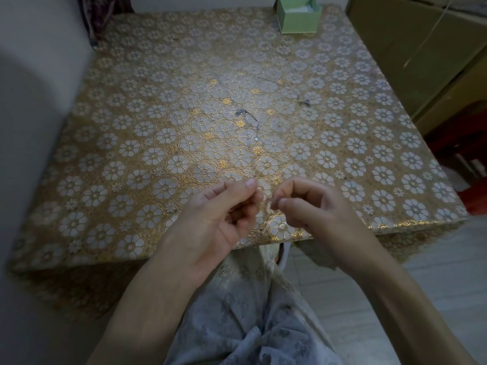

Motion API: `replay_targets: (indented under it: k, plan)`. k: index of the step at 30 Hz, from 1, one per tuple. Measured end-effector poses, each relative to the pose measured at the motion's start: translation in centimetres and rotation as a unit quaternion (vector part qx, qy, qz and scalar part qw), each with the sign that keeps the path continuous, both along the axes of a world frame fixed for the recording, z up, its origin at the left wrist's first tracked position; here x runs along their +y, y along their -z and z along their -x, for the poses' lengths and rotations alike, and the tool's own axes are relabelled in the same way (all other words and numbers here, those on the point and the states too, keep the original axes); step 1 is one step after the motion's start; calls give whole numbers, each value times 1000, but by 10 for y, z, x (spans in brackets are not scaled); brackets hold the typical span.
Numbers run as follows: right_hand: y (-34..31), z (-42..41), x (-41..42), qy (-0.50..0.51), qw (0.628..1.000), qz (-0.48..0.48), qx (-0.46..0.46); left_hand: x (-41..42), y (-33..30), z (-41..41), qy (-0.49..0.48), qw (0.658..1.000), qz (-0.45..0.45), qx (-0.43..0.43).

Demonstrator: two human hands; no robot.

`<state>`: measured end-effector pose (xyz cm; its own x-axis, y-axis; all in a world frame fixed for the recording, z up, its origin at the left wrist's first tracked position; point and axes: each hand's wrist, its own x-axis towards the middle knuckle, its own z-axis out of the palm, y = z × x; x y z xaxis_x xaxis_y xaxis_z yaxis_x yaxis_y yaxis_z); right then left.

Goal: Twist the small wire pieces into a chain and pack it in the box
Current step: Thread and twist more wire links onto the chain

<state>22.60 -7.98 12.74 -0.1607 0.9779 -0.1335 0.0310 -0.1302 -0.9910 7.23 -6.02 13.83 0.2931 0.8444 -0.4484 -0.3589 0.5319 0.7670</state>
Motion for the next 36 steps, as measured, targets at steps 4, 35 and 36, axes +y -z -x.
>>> replay_targets:
  k: [4, 35, 36]
  plan:
    - [-3, 0, 0, -6, 1000, 0, 3, 1, 3, 2, -1, 1000, -5, -13]
    - [-10, -1, -8, 49, 997, 52, 24, -9, -8, 6, 38, 959, -200, 196]
    - [-10, -1, -9, 50, 997, 50, 22, -9, -8, 6, 37, 960, -200, 192]
